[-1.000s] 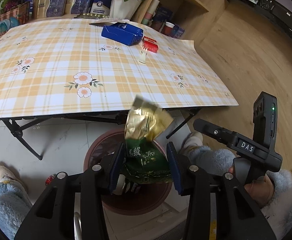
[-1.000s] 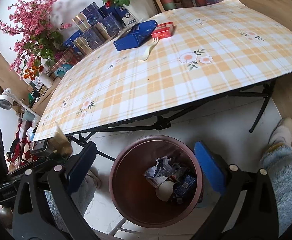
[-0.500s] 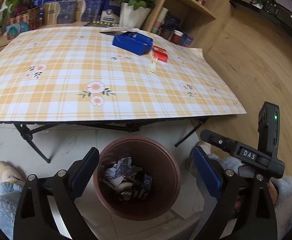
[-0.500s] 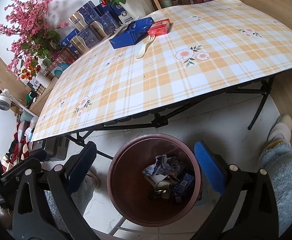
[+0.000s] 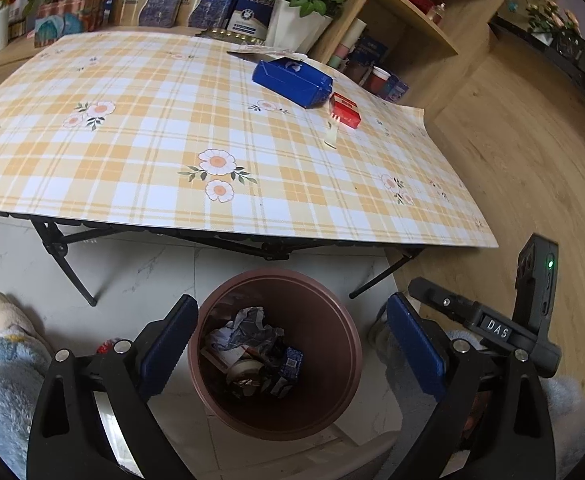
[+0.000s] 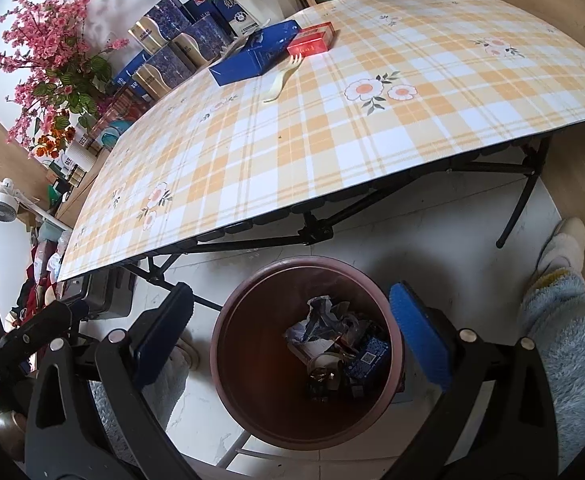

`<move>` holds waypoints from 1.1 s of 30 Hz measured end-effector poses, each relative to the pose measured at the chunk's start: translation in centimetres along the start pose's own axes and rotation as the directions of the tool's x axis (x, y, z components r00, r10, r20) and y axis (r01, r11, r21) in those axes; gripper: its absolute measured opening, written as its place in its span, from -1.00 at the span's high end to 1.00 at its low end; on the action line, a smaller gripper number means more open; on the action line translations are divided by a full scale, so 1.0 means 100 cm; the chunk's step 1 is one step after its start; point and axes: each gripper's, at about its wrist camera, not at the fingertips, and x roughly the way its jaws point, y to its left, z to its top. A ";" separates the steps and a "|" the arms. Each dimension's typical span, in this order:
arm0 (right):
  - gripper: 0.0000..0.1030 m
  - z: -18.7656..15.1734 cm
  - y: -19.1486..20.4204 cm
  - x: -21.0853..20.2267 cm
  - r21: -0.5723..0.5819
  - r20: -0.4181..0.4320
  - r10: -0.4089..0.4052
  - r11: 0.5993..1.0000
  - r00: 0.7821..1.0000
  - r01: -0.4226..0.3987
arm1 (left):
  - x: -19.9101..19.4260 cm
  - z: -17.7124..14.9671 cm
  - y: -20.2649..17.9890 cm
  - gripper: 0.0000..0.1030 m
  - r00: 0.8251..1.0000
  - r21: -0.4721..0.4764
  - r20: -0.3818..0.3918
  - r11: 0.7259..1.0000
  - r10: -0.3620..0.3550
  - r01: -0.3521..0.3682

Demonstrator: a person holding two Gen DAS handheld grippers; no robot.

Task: Collect trash
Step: 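Move the left tool to the clear plastic tray with floral card and grasp it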

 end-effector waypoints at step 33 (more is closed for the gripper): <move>-0.88 0.214 -0.025 0.061 -0.059 0.126 -0.143 0.987 0.982 0.151 | 0.193 0.331 0.104 -0.45 0.910 -0.566 0.230 0.713 -0.346 0.414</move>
